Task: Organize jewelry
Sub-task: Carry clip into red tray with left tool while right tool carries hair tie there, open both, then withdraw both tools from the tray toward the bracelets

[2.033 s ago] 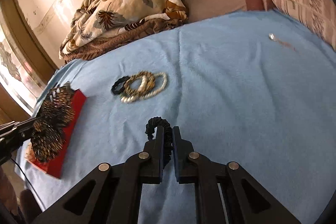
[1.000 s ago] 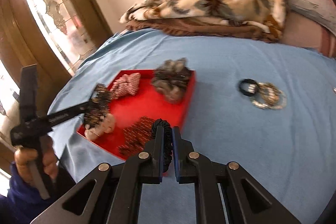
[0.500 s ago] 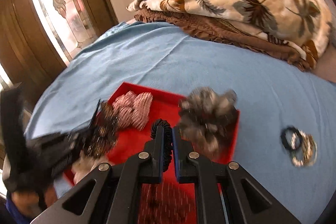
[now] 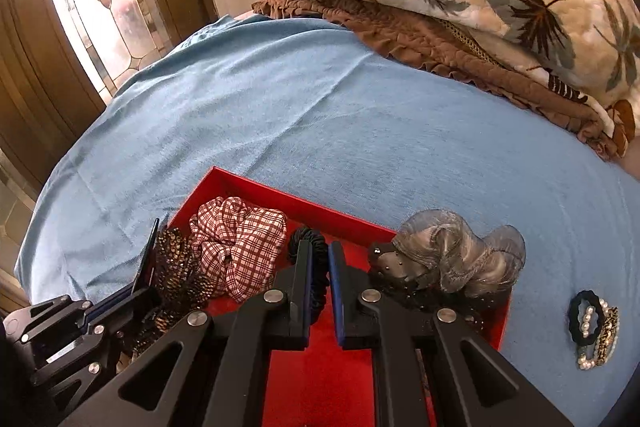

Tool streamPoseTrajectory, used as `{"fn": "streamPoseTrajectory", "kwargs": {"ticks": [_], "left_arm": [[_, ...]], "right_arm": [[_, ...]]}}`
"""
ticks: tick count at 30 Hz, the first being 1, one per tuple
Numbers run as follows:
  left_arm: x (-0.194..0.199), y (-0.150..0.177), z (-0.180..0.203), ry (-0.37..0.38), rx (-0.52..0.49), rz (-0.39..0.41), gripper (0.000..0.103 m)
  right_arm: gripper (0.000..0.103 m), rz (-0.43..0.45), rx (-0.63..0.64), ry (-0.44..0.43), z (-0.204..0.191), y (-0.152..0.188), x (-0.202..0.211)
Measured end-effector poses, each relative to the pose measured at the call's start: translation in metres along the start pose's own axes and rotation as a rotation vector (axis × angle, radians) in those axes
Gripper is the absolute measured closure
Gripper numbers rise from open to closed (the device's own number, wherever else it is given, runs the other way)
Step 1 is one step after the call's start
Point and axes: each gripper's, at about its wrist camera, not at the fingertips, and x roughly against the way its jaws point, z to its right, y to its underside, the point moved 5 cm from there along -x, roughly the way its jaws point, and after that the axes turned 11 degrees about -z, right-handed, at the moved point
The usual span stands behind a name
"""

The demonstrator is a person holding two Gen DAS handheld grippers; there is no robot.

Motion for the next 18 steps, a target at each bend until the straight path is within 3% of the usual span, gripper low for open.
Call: {"fn": "streamPoseTrajectory", "kwargs": {"ticks": [3, 5, 7, 9, 13, 18], "left_arm": [[0.005, 0.0, 0.004, 0.002, -0.014, 0.019, 0.088], [0.008, 0.0, 0.007, -0.005, -0.024, 0.036, 0.076], [0.01, -0.001, 0.008, -0.013, -0.029, 0.051, 0.073], [0.011, -0.002, 0.008, -0.013, -0.027, 0.056, 0.073], [0.016, -0.001, 0.003, -0.007, -0.009, 0.072, 0.06], [0.023, 0.003, -0.002, -0.006, 0.012, 0.092, 0.051]], "right_arm": [[0.091, 0.013, 0.013, 0.022, -0.002, 0.001, 0.007], [0.082, 0.026, 0.02, 0.03, -0.003, 0.001, 0.014], [0.067, 0.043, 0.03, 0.044, -0.005, 0.002, 0.022], [0.067, 0.053, 0.047, 0.06, -0.007, 0.004, 0.029], [0.066, 0.067, 0.065, 0.075, -0.007, 0.016, 0.047], [0.06, 0.064, 0.052, 0.098, 0.01, 0.054, 0.072]]}}
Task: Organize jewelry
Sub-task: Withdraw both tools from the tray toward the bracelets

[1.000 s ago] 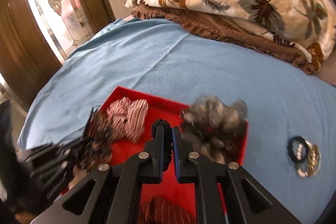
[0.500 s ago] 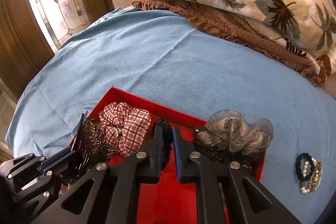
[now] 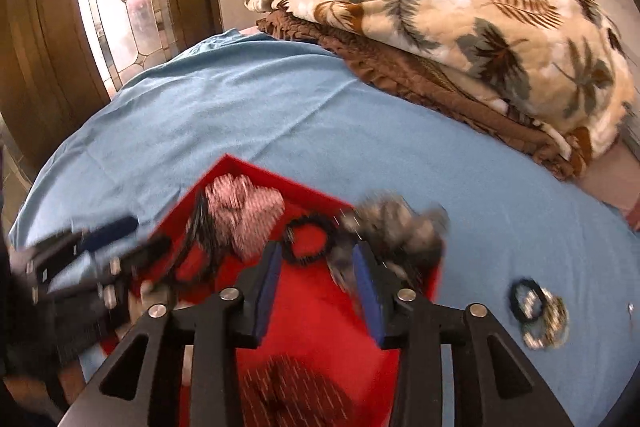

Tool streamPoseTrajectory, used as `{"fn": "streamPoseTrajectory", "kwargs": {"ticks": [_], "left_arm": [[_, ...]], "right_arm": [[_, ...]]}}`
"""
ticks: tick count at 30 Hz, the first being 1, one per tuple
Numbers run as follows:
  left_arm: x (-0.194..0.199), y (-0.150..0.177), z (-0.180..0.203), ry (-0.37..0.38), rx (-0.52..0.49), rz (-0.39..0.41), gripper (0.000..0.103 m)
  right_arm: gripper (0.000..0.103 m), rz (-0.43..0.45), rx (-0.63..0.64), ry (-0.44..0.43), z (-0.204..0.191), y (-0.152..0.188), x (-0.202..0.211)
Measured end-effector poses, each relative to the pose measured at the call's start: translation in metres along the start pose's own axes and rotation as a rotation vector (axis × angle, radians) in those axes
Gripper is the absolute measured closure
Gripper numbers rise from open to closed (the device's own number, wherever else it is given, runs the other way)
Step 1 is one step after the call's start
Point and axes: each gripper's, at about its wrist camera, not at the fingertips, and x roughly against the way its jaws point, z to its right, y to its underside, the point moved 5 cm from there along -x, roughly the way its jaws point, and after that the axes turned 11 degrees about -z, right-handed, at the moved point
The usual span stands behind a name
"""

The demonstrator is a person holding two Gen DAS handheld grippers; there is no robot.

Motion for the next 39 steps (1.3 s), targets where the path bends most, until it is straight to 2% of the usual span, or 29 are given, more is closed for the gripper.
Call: {"fn": "streamPoseTrajectory", "kwargs": {"ticks": [6, 13, 19, 25, 30, 35, 37, 39], "left_arm": [[0.0, 0.008, -0.004, -0.021, 0.016, -0.006, 0.05], [0.004, 0.021, 0.001, -0.017, 0.034, 0.002, 0.049], [0.022, 0.046, 0.026, -0.029, -0.027, 0.019, 0.049], [0.051, 0.066, 0.074, 0.017, -0.142, -0.003, 0.049], [0.057, 0.059, 0.135, 0.094, -0.223, -0.053, 0.049], [0.031, 0.042, 0.195, 0.221, -0.218, -0.153, 0.049], [0.013, 0.035, 0.217, 0.235, -0.22, -0.182, 0.049], [-0.009, 0.026, 0.236, 0.214, -0.223, -0.201, 0.05]], "right_arm": [[0.055, -0.036, -0.078, 0.068, 0.051, 0.074, 0.031], [0.054, -0.11, -0.344, 0.189, 0.162, 0.169, 0.066], [0.054, -0.105, -0.474, 0.225, 0.217, 0.213, 0.087], [0.054, -0.094, -0.509, 0.168, 0.226, 0.215, 0.072], [0.054, -0.061, -0.494, 0.096, 0.221, 0.195, 0.055], [0.054, -0.004, -0.388, 0.069, 0.212, 0.16, 0.041], [0.054, 0.005, -0.351, 0.06, 0.211, 0.145, 0.03], [0.054, 0.01, -0.34, 0.046, 0.214, 0.135, 0.021]]}}
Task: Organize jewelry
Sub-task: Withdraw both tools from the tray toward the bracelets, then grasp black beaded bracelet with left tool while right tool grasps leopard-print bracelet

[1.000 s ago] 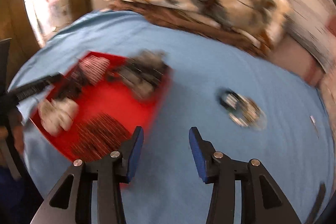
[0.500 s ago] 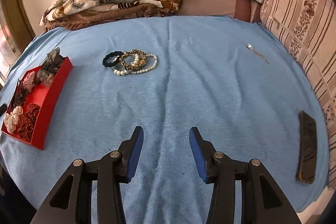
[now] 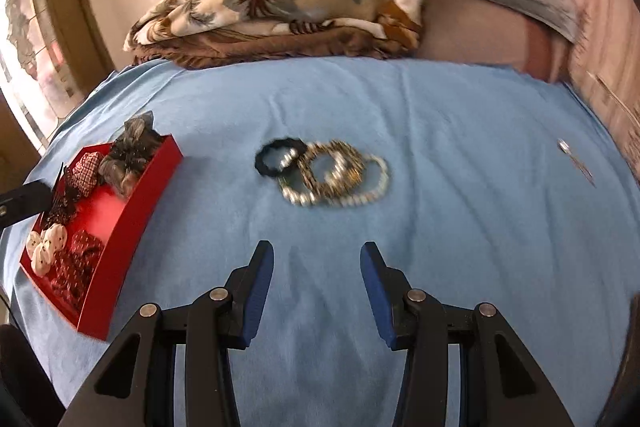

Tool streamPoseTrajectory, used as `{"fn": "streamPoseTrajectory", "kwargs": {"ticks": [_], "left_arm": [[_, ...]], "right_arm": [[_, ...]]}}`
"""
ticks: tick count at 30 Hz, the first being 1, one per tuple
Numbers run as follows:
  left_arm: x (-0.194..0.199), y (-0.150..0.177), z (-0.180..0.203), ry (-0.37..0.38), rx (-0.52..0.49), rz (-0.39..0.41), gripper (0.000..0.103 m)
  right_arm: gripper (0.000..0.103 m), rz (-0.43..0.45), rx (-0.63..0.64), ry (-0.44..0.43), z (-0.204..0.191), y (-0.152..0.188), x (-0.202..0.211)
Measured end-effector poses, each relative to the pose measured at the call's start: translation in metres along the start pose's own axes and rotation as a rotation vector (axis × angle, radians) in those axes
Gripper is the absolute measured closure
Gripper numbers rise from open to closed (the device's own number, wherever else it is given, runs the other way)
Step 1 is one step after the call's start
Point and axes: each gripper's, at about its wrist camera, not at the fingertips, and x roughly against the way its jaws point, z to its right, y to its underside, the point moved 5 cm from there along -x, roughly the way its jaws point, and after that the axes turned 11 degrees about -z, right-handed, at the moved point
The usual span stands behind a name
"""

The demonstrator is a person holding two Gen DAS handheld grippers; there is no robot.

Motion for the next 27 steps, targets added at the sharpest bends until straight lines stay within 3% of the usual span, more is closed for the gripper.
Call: {"fn": "streamPoseTrajectory", "kwargs": {"ticks": [5, 7, 14, 18, 20, 22, 27], "left_arm": [[-0.071, -0.039, 0.005, 0.052, 0.092, -0.107, 0.066], [-0.096, -0.051, 0.006, 0.066, 0.109, -0.137, 0.067], [-0.156, -0.07, 0.02, 0.077, 0.093, -0.182, 0.068], [-0.164, -0.077, 0.028, 0.042, 0.058, -0.155, 0.073], [-0.168, -0.076, 0.028, 0.015, 0.054, -0.157, 0.094], [-0.168, -0.075, 0.029, -0.008, 0.034, -0.148, 0.096], [-0.144, -0.069, 0.026, 0.002, 0.04, -0.124, 0.096]], "right_arm": [[0.054, -0.01, 0.029, -0.031, 0.0, -0.024, -0.033], [0.06, -0.021, 0.041, -0.037, 0.001, -0.031, -0.046], [0.068, -0.022, 0.019, -0.077, 0.011, -0.04, -0.062], [0.08, -0.019, 0.025, -0.072, 0.01, -0.042, -0.066], [0.087, -0.015, 0.023, -0.059, 0.011, -0.042, -0.066], [0.094, -0.011, 0.022, -0.064, 0.012, -0.041, -0.064], [0.095, 0.034, -0.031, -0.099, 0.02, -0.038, -0.032]]}}
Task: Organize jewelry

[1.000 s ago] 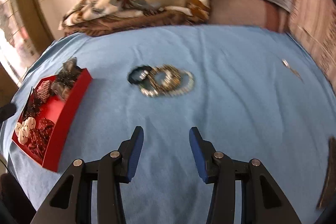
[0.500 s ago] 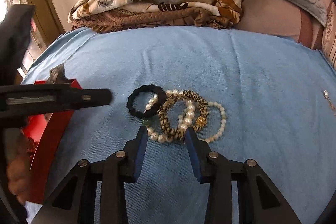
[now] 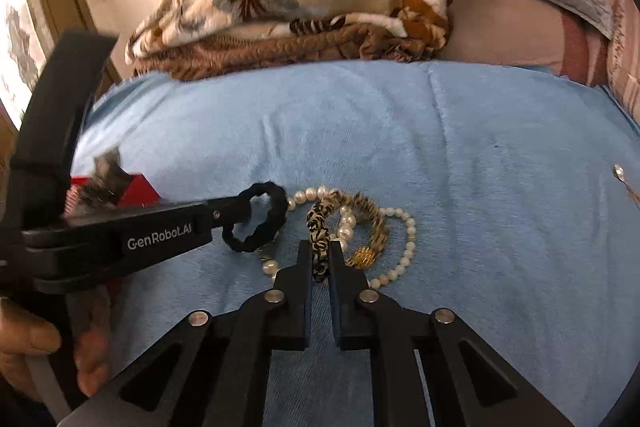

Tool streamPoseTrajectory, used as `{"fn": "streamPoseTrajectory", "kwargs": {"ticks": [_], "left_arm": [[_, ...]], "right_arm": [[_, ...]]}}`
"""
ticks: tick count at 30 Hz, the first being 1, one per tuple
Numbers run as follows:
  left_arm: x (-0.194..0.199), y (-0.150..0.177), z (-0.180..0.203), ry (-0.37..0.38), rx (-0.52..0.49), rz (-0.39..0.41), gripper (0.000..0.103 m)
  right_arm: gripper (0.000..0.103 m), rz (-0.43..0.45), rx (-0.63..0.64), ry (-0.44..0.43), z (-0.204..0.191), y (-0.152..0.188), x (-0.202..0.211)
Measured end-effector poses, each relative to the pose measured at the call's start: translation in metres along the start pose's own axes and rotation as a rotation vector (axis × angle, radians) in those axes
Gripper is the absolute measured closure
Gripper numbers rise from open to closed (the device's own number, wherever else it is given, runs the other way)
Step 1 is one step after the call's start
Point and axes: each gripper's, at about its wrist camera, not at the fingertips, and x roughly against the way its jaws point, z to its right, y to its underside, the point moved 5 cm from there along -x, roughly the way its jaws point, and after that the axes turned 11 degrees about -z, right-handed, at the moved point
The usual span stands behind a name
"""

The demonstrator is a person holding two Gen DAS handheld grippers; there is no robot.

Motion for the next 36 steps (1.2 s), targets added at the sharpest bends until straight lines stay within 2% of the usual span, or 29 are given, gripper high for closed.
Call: {"fn": "streamPoseTrajectory", "kwargs": {"ticks": [6, 9, 14, 19, 27, 36], "left_arm": [[0.047, 0.03, 0.003, 0.024, -0.012, 0.04, 0.096], [0.067, 0.05, 0.002, 0.038, -0.009, 0.057, 0.096], [0.103, 0.089, -0.003, 0.018, -0.018, 0.102, 0.096], [0.129, 0.121, -0.003, -0.041, -0.047, 0.147, 0.096], [0.162, 0.164, -0.024, -0.115, -0.028, 0.192, 0.096], [0.191, 0.184, -0.034, -0.166, -0.023, 0.251, 0.095]], "right_arm": [[0.095, 0.042, -0.053, -0.034, 0.006, 0.021, 0.051], [0.095, 0.047, -0.077, -0.037, 0.008, 0.04, 0.073], [0.095, 0.029, -0.136, -0.058, 0.008, 0.077, 0.096], [0.095, 0.012, -0.181, -0.077, 0.0, 0.106, 0.105], [0.095, 0.0, -0.185, -0.064, -0.022, 0.124, 0.112], [0.095, -0.004, -0.111, -0.01, -0.053, 0.138, 0.119]]}}
